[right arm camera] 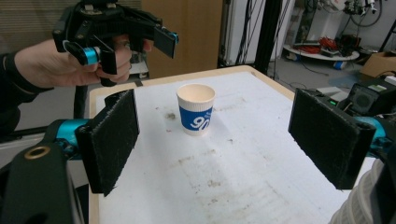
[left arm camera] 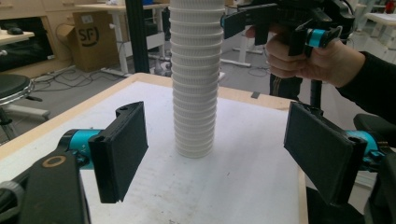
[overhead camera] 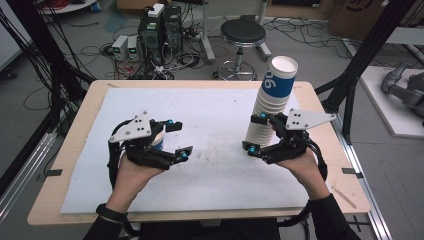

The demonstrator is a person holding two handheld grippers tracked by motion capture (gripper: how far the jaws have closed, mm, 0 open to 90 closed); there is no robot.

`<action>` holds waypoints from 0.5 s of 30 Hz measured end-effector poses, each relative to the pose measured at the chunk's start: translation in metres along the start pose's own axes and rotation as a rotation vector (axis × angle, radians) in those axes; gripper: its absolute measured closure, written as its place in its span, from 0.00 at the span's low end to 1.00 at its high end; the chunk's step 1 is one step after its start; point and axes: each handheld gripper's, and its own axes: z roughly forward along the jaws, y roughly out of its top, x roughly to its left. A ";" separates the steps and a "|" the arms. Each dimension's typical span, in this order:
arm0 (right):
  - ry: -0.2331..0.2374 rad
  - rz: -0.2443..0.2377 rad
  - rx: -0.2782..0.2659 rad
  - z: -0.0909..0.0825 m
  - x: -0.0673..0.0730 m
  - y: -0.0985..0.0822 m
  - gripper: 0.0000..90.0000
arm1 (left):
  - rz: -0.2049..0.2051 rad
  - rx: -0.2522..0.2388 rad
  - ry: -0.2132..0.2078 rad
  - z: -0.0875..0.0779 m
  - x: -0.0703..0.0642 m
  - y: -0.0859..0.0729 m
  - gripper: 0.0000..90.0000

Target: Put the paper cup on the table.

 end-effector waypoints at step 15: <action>0.004 0.005 0.014 0.001 0.000 -0.004 0.18 | -0.006 0.010 -0.012 0.003 0.000 0.001 0.24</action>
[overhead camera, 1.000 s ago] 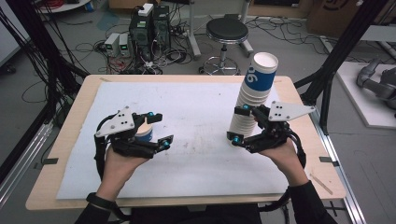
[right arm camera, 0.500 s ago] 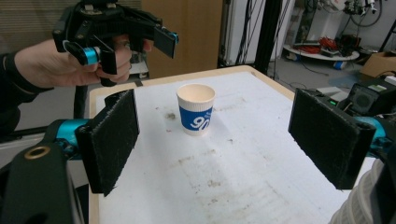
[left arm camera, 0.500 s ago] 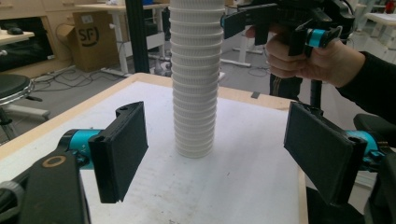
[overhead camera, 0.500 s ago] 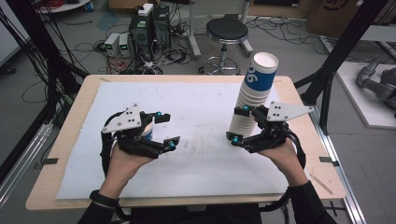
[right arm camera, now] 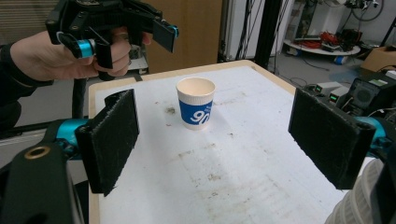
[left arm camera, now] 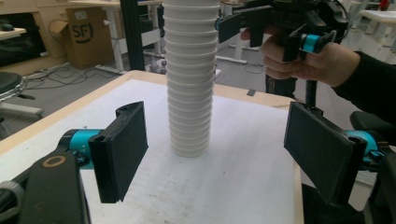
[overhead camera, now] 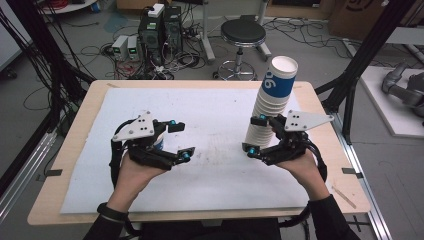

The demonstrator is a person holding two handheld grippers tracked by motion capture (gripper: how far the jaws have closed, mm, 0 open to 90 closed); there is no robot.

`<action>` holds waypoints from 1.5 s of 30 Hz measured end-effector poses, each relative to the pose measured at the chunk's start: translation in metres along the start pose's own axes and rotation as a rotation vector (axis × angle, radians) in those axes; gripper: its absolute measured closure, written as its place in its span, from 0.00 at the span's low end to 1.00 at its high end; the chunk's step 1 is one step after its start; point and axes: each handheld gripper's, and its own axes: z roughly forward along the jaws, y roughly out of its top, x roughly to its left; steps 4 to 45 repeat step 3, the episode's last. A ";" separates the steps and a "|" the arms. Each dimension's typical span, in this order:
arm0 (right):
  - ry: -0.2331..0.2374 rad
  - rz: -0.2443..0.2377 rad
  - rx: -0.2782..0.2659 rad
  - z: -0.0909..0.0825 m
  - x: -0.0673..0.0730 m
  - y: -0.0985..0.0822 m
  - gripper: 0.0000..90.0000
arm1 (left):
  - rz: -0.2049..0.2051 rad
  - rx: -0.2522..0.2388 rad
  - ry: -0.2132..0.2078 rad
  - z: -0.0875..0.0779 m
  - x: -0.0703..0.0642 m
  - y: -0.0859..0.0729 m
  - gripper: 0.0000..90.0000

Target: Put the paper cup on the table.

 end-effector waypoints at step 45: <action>0.006 -0.002 -0.002 0.000 0.000 0.000 0.18 | 0.003 0.000 -0.002 0.000 0.000 0.000 0.24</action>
